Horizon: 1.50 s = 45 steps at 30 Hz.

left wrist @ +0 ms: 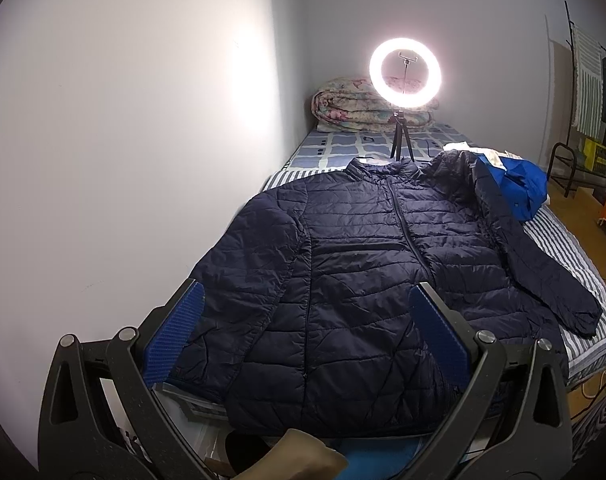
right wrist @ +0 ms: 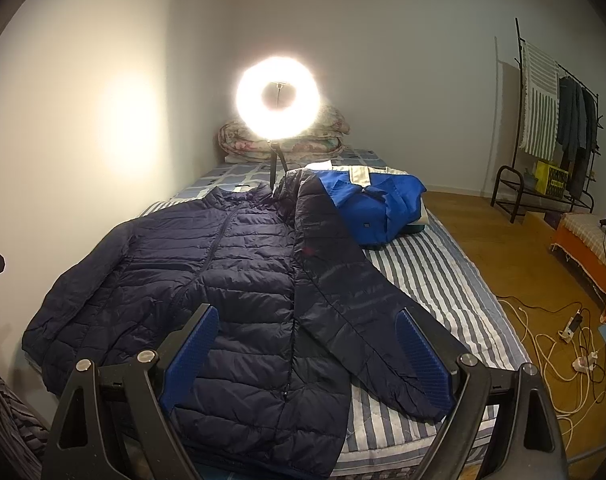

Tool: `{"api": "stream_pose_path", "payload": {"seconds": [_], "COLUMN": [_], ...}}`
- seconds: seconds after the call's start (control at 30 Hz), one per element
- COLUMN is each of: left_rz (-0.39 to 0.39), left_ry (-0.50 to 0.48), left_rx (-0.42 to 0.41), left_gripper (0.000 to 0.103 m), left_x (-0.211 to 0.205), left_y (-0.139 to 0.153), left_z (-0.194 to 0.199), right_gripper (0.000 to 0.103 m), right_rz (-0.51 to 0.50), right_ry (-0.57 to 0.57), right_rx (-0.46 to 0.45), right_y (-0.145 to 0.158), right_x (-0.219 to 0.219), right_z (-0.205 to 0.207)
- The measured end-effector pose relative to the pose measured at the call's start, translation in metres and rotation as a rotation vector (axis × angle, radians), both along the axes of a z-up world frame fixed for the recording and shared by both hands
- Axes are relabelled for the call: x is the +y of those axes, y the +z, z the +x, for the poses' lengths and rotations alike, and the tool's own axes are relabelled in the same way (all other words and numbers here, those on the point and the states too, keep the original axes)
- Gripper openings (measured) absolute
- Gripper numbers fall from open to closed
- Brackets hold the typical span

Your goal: Fold large clothes

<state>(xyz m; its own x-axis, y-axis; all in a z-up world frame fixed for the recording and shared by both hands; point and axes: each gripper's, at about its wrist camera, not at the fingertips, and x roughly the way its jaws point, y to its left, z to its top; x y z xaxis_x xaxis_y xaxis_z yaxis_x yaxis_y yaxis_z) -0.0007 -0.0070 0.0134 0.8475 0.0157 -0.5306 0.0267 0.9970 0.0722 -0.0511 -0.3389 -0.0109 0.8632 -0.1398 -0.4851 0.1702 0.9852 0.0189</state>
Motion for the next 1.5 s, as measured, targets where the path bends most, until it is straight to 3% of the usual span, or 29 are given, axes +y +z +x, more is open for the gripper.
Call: {"api": "stream_pose_path", "payload": {"seconds": [1.5], "left_rz": [-0.004], "left_ry": [0.003], "left_rx": [-0.002], "left_gripper": [0.103], "left_x": [0.0031], "left_y": [0.0017], "left_z": [0.0001], "right_gripper": [0.092], "right_rz": [-0.001], "right_ry": [0.000], "right_rx": [-0.001], "right_y": [0.0002], "right_x": [0.0011], "right_z": [0.0007]}}
